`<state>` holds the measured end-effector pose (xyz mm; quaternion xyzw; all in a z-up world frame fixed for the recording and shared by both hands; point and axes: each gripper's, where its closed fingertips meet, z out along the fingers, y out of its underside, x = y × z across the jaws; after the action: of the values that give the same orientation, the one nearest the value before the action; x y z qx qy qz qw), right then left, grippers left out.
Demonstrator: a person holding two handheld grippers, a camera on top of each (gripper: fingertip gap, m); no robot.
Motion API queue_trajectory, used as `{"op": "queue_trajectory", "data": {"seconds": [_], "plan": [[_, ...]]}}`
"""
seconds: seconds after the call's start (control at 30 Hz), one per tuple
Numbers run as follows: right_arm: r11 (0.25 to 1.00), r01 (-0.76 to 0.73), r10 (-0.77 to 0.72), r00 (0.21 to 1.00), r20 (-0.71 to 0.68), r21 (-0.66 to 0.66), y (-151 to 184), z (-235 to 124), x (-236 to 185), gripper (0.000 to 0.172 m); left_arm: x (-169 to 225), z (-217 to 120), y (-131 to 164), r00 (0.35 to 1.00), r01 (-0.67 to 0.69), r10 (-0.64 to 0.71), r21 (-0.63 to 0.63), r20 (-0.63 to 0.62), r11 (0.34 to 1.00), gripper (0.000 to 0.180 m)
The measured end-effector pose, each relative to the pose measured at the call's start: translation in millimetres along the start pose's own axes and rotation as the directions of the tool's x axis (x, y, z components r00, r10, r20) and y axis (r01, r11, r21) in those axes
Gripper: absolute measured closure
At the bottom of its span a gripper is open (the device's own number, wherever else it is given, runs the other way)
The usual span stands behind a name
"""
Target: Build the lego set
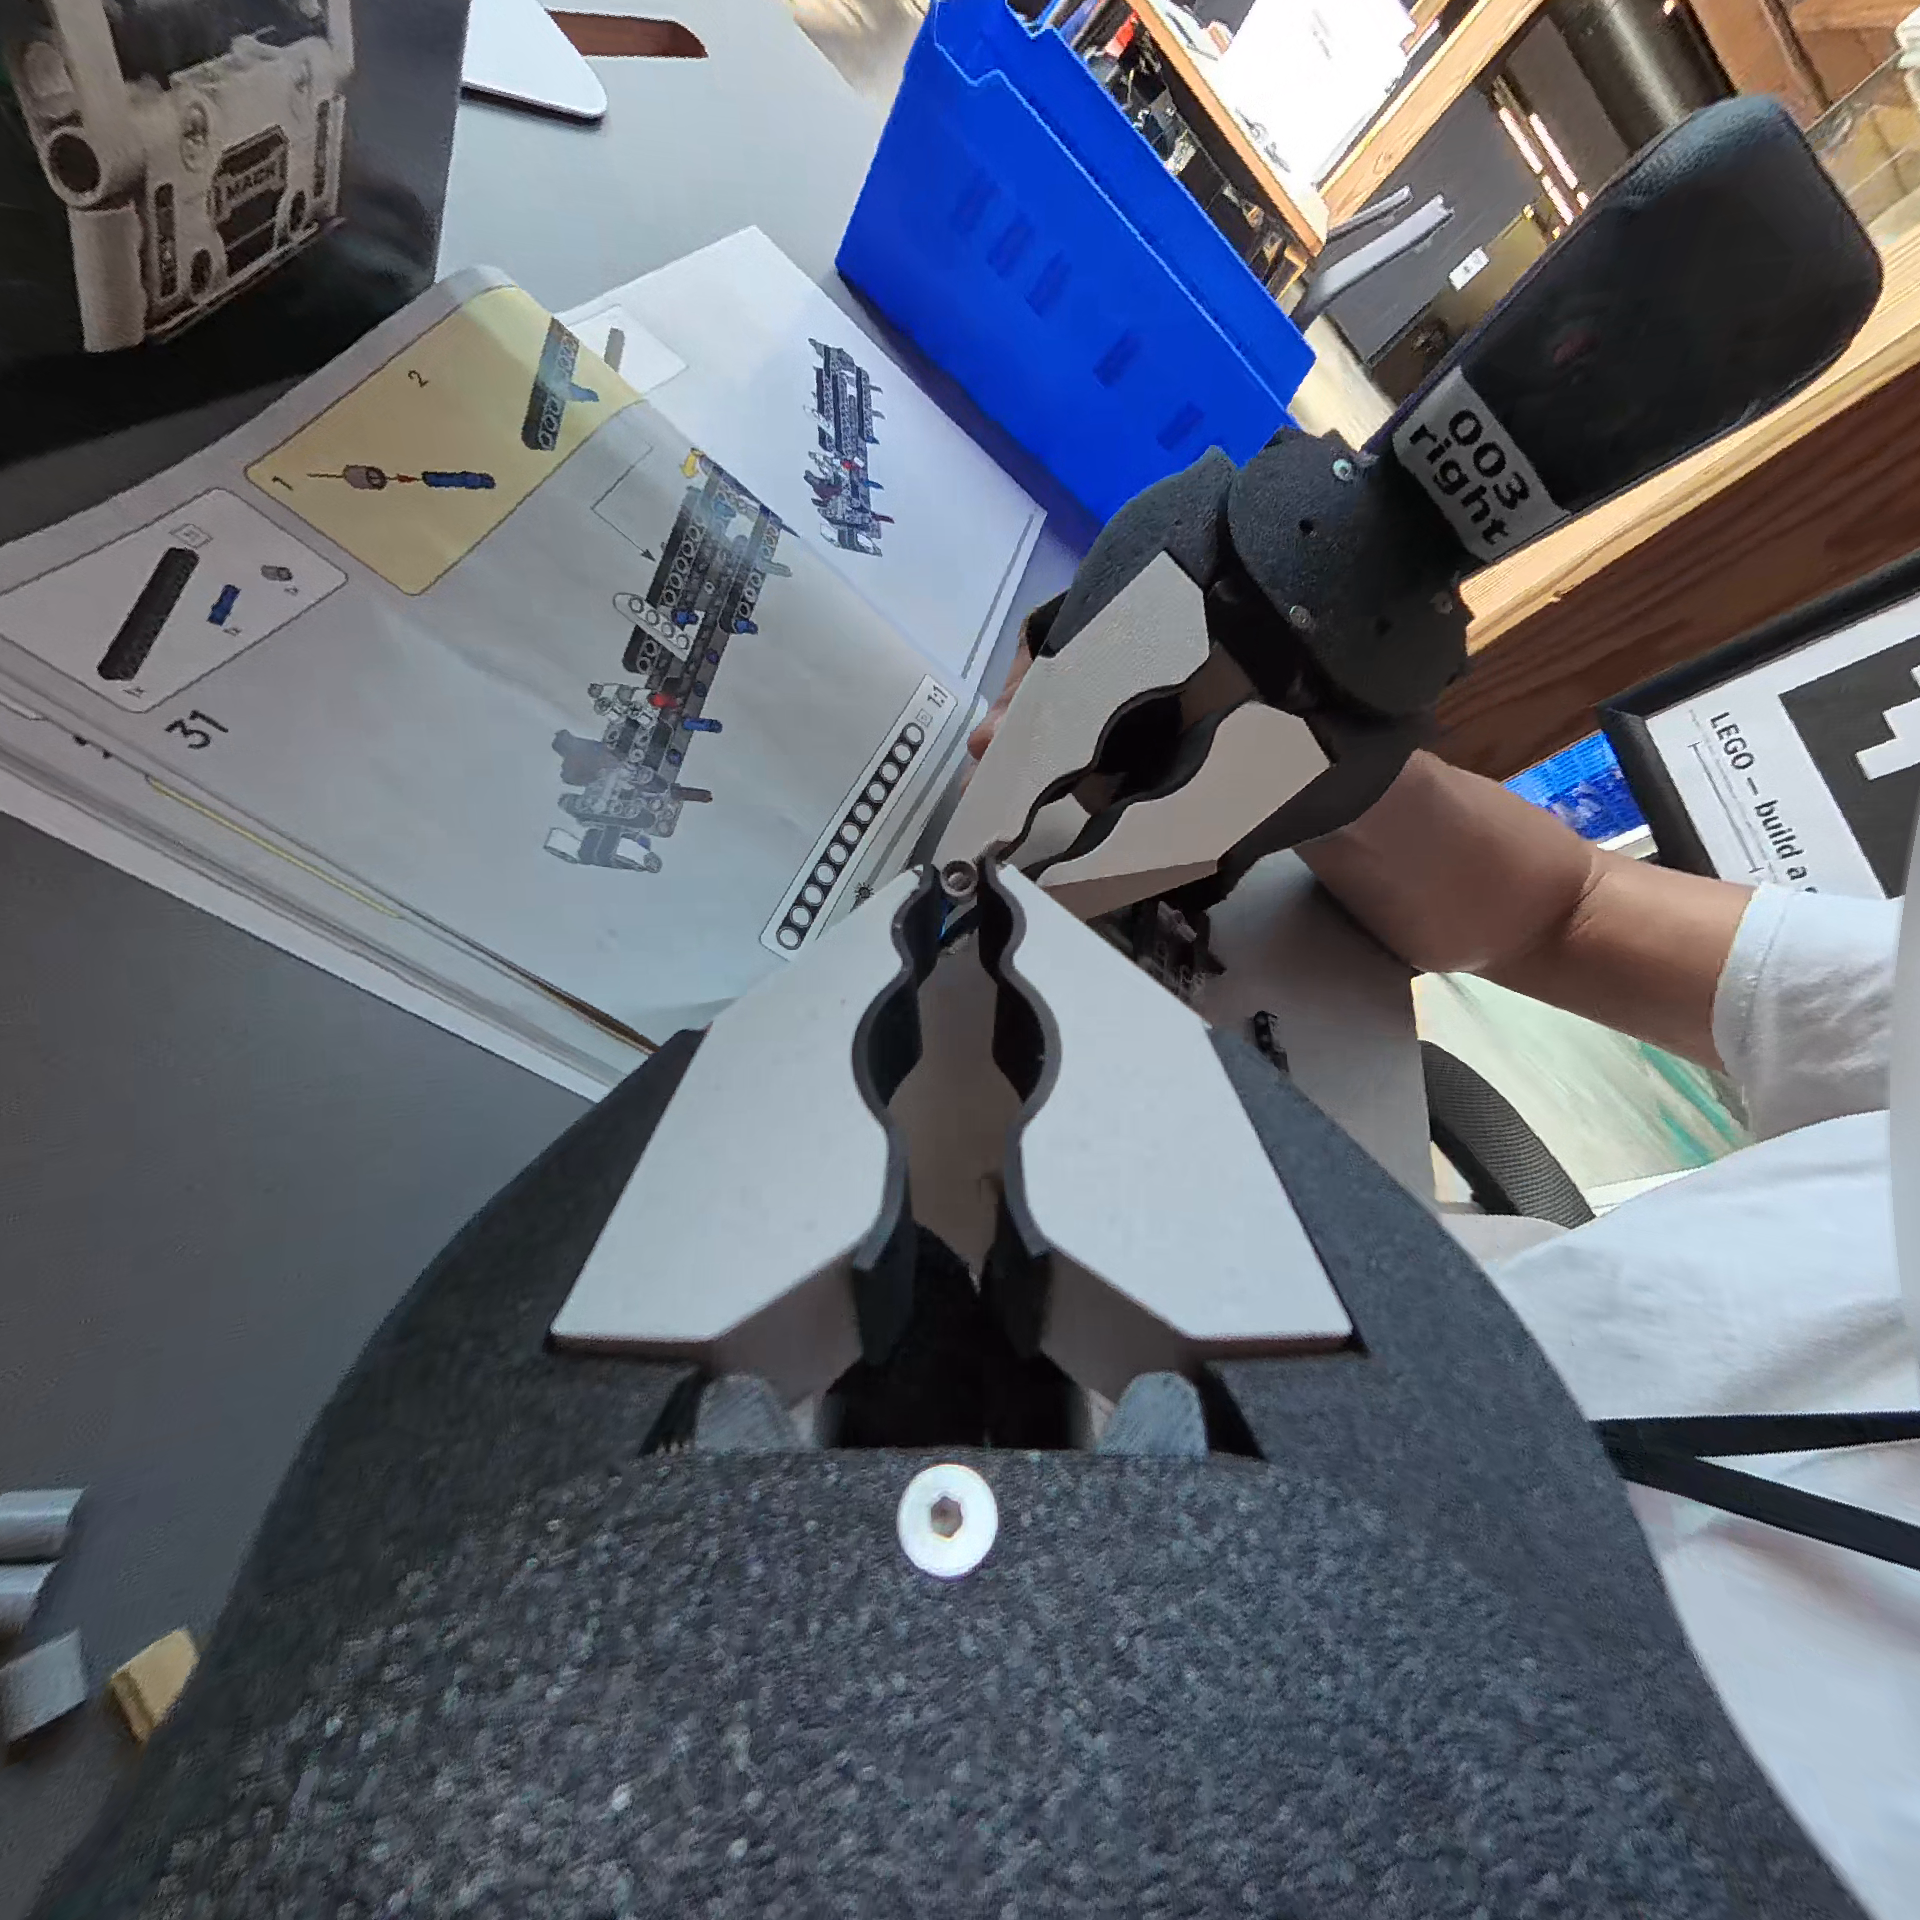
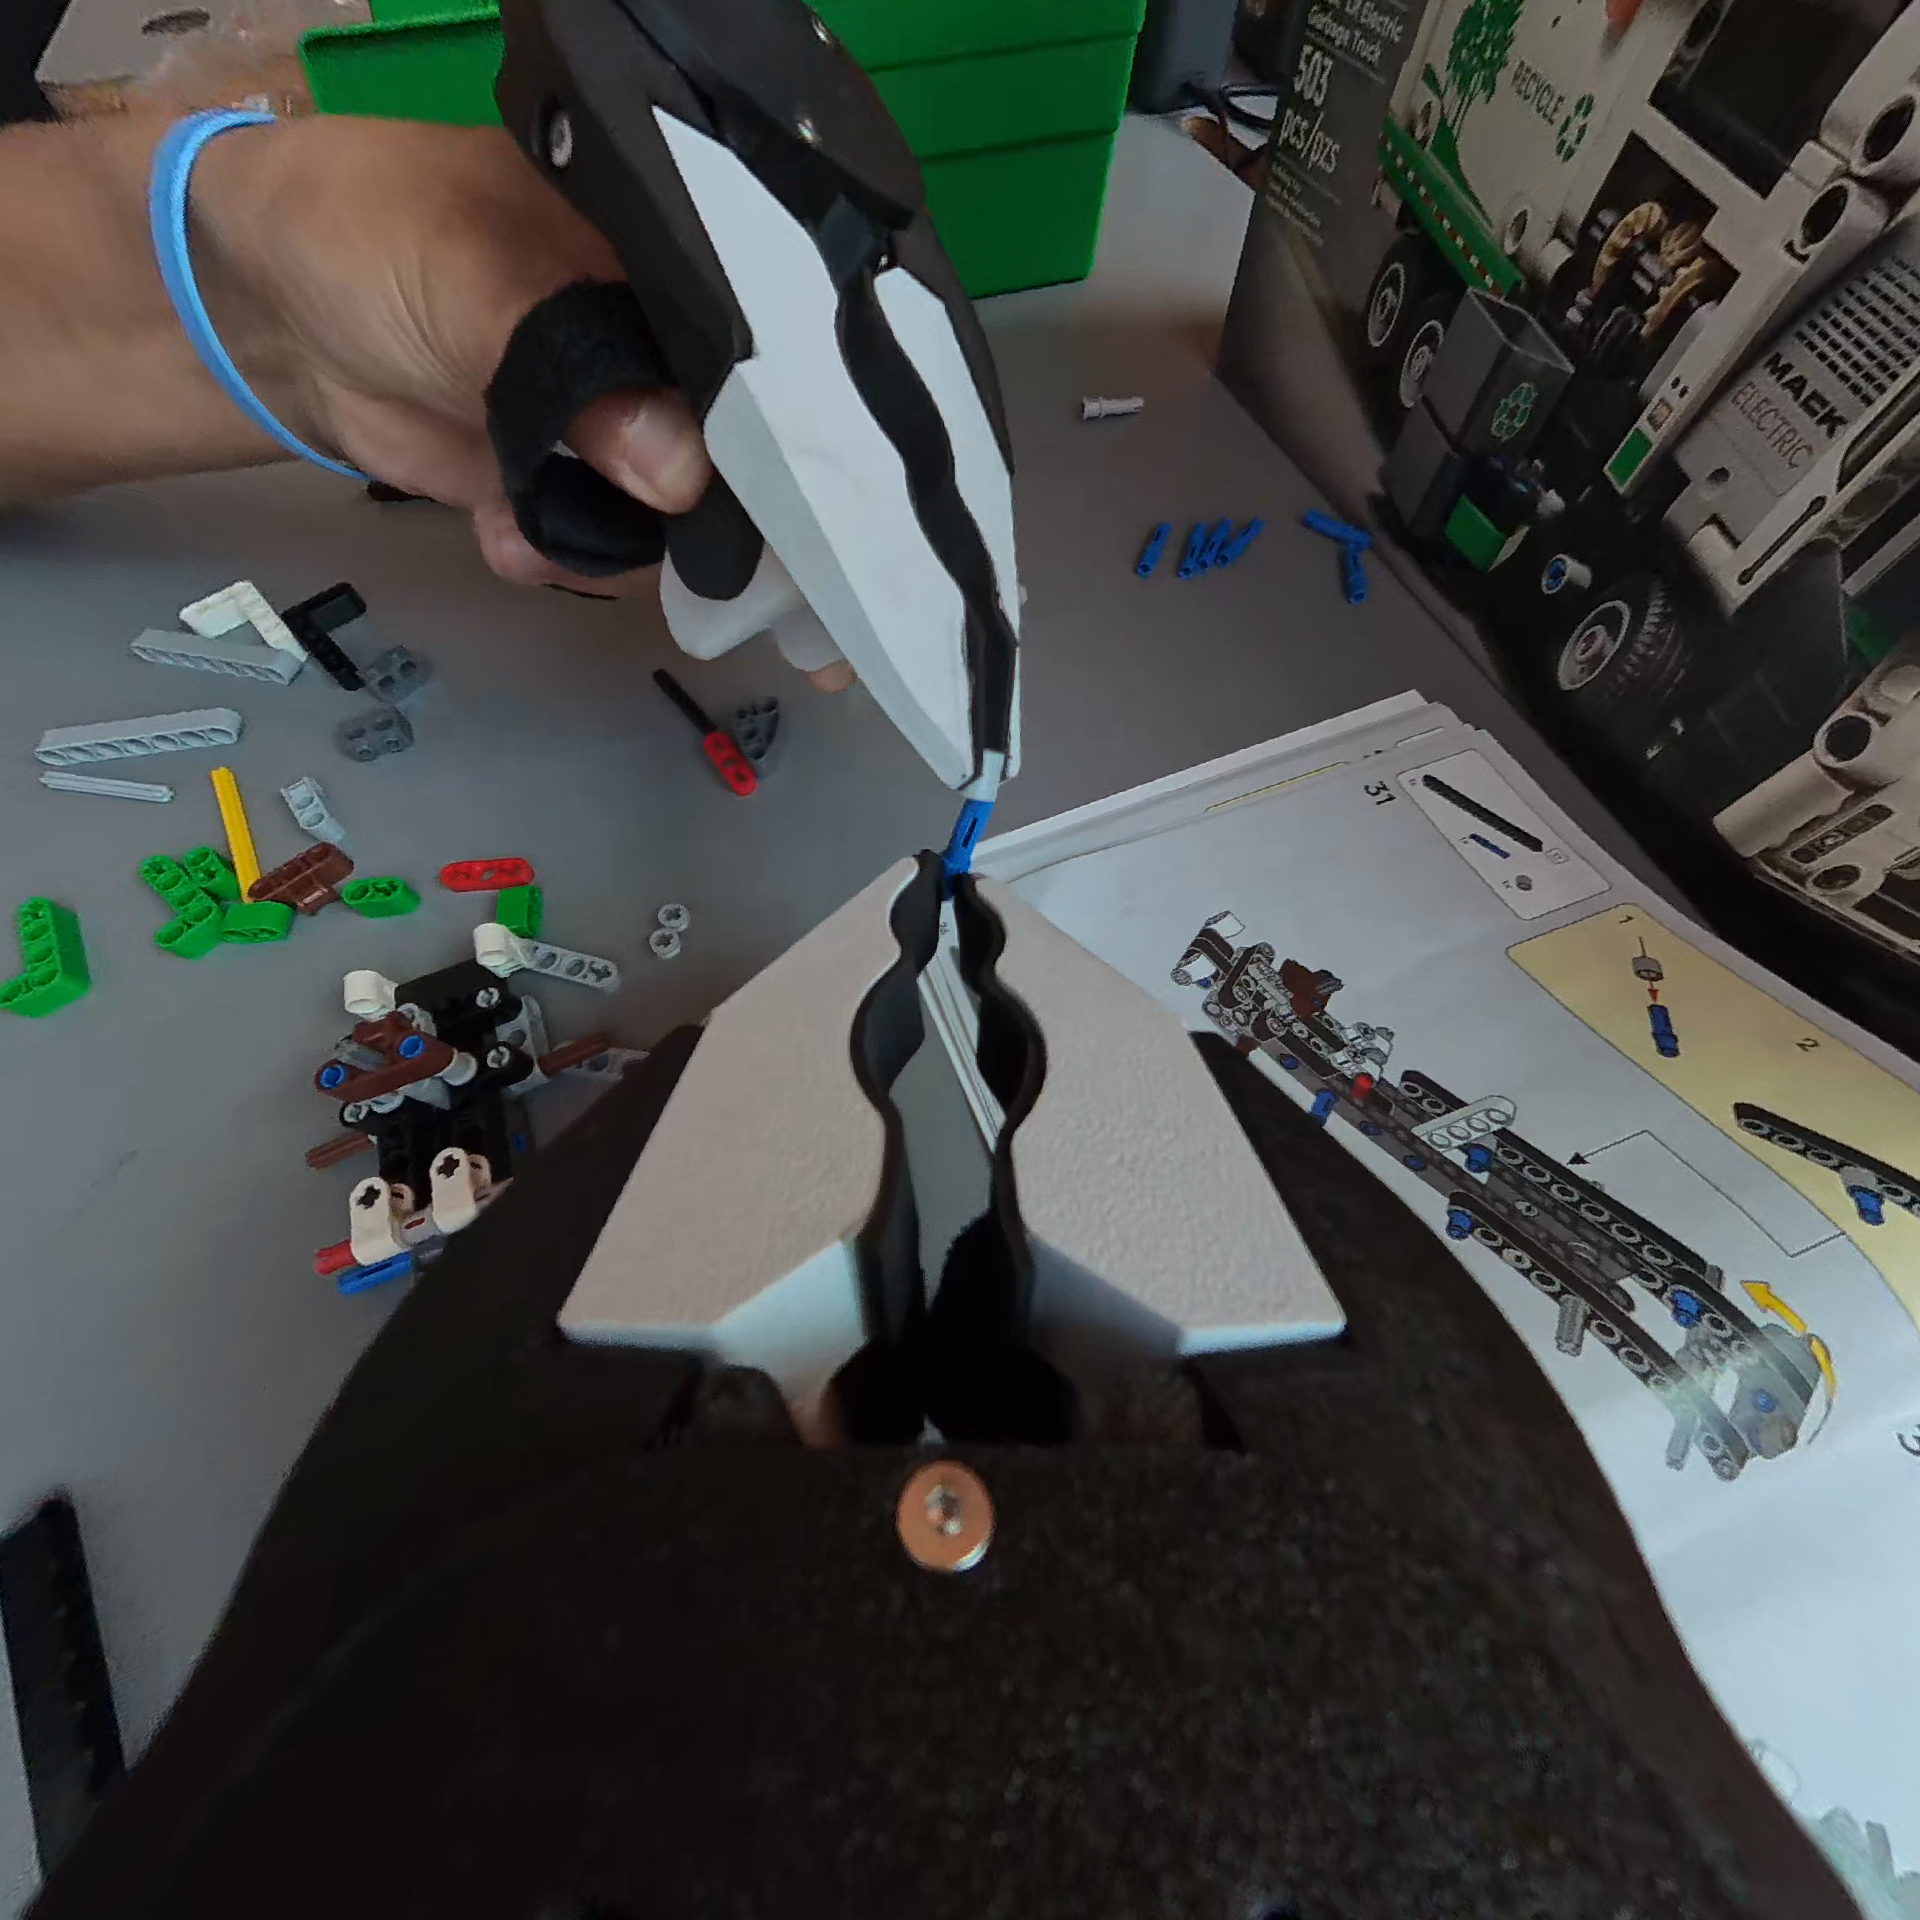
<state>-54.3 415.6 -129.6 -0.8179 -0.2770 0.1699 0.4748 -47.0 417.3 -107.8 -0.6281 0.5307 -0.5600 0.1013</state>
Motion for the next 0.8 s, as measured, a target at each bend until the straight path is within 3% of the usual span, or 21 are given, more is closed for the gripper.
{"op": "queue_trajectory", "data": {"seconds": [0.3, 0.8], "plan": [[0.997, 0.082, -0.082, 0.996, 0.024, -0.012, 8.5, -2.2, -2.4, 0.170, -1.9, 2.5, 7.5, 0.987, -0.139, 0.144, -0.067, 0.072, 0.988, 0.175], [0.998, 0.057, -0.058, 0.998, 0.040, 0.023, 4.7, -5.3, -2.5, 0.170, -3.2, -1.3, 8.6, 0.979, -0.177, 0.183, -0.066, 0.086, 0.982, 0.175]]}}
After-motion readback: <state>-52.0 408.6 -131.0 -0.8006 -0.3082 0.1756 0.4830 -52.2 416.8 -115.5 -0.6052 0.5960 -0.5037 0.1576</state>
